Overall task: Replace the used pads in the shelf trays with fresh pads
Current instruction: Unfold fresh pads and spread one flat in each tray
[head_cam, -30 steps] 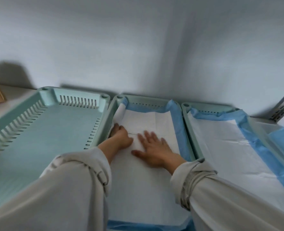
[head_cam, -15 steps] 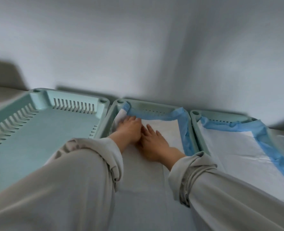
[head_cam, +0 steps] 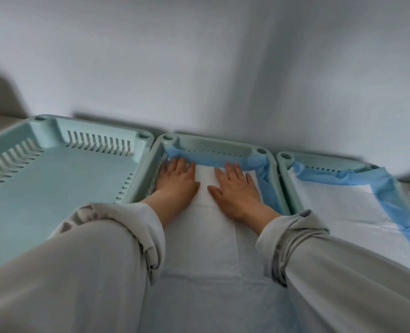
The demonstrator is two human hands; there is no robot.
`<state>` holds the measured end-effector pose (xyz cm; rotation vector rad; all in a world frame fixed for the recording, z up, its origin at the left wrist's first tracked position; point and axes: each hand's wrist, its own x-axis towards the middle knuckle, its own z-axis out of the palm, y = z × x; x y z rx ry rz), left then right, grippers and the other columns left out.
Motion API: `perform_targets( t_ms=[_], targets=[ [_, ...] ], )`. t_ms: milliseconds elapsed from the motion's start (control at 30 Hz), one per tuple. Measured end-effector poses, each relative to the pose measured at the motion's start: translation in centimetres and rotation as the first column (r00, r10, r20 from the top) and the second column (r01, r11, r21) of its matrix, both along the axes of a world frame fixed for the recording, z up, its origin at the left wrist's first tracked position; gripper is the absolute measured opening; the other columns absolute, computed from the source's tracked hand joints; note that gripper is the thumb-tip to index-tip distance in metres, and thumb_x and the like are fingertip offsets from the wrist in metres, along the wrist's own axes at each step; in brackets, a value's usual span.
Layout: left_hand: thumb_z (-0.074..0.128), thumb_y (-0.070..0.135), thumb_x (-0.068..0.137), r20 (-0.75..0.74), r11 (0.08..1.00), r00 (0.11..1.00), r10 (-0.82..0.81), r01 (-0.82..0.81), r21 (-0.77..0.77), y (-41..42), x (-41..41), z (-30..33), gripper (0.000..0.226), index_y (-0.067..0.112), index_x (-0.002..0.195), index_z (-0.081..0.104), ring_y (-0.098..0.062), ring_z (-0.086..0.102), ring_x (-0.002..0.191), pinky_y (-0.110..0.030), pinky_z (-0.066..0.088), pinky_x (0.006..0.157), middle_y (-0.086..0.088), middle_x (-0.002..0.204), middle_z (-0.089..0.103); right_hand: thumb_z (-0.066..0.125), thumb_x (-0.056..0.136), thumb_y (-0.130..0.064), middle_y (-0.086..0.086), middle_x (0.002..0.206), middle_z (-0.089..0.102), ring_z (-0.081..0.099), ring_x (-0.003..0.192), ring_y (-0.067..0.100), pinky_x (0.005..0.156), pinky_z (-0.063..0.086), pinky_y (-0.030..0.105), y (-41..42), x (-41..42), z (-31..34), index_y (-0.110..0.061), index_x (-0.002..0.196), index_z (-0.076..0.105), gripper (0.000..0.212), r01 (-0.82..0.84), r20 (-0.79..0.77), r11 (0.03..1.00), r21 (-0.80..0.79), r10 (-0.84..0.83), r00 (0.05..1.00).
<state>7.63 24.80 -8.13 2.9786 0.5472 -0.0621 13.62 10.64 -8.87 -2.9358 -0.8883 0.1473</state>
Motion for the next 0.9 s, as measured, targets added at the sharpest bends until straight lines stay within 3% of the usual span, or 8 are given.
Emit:
perform_targets(
  t_ms=[67, 200, 400, 533, 633, 800, 900],
  targets=[
    [0.019, 0.054, 0.098, -0.062, 1.0, 0.998, 0.007, -0.007, -0.011, 0.7, -0.2, -0.7, 0.072, 0.014, 0.153, -0.007, -0.022, -0.015, 0.148, -0.037, -0.009, 0.119, -0.007, 0.16, -0.015, 0.016, 0.097, -0.057, 0.001, 0.16, -0.013, -0.012, 0.148, 0.021, 0.119, -0.004, 0.043, -0.3, 0.2, -0.8, -0.026, 0.153, -0.002, 0.066, 0.056, -0.052, 0.998, -0.002, -0.056, 0.997],
    [0.013, 0.064, 0.094, -0.15, 0.999, 0.989, 0.0, -0.008, -0.051, 0.7, -0.3, -0.8, 0.08, 0.016, 0.151, -0.015, -0.024, -0.022, 0.146, -0.036, -0.014, 0.118, -0.008, 0.157, -0.024, 0.013, 0.098, -0.054, 0.004, 0.161, -0.009, -0.007, 0.149, 0.02, 0.121, -0.002, 0.037, -1.0, 0.1, -1.5, -0.018, 0.153, -0.004, 0.067, 0.245, -0.025, 0.969, 0.037, -0.244, 0.969],
    [0.016, 0.064, 0.094, -0.228, 0.998, 0.973, 0.03, -0.041, -0.046, 0.1, -0.3, 0.8, 0.081, 0.015, 0.152, -0.012, -0.027, -0.013, 0.148, -0.043, -0.005, 0.119, -0.01, 0.158, -0.019, 0.016, 0.099, -0.055, 0.01, 0.159, -0.017, -0.012, 0.148, 0.027, 0.12, -0.004, 0.042, -0.9, 0.6, 1.0, -0.017, 0.152, -0.009, 0.07, 0.187, -0.171, 0.98, -0.062, -0.195, 0.966],
    [0.025, 0.051, 0.099, -0.275, 0.988, 0.961, -0.019, -0.024, -0.152, -3.2, -1.8, 2.0, 0.07, 0.022, 0.152, -0.01, -0.027, -0.013, 0.148, -0.055, 0.001, 0.117, -0.006, 0.159, -0.018, 0.018, 0.101, -0.047, 0.007, 0.161, -0.009, -0.008, 0.148, 0.027, 0.119, -0.002, 0.046, -0.5, -2.7, 1.9, -0.022, 0.153, 0.0, 0.061, 0.097, -0.062, 0.995, -0.027, -0.098, 0.993],
    [0.026, 0.048, 0.099, -0.337, 0.977, 0.941, -0.035, -0.039, -0.209, -4.4, -3.9, 1.6, 0.067, 0.028, 0.151, -0.012, -0.024, -0.019, 0.147, -0.062, -0.003, 0.115, -0.001, 0.158, -0.024, 0.016, 0.102, -0.042, 0.004, 0.161, -0.007, -0.009, 0.148, 0.023, 0.119, -0.003, 0.045, -0.4, -6.4, 0.5, -0.025, 0.153, 0.002, 0.056, 0.031, -0.132, 0.999, 0.013, -0.029, 0.991],
    [0.021, 0.061, 0.095, -0.248, 0.975, 0.969, -0.006, -0.049, -0.216, -2.6, -7.9, 0.0, 0.074, 0.029, 0.15, -0.015, -0.022, -0.024, 0.145, -0.04, -0.011, 0.118, -0.001, 0.156, -0.028, 0.011, 0.099, -0.05, 0.002, 0.161, -0.012, -0.012, 0.148, 0.021, 0.119, -0.007, 0.039, -4.3, -8.4, -1.5, -0.025, 0.153, -0.004, 0.061, 0.23, -0.087, 0.973, 0.038, -0.226, 0.97],
    [0.021, 0.058, 0.096, -0.258, 0.984, 0.966, 0.018, -0.063, -0.168, -2.5, -7.9, 0.3, 0.075, 0.023, 0.151, -0.015, -0.024, -0.02, 0.146, -0.04, -0.009, 0.12, -0.005, 0.157, -0.026, 0.012, 0.1, -0.047, 0.006, 0.16, -0.014, -0.013, 0.147, 0.024, 0.119, -0.007, 0.039, -4.5, -8.4, -0.7, -0.019, 0.153, -0.007, 0.062, 0.277, -0.135, 0.961, 0.008, -0.274, 0.952]
  ],
)
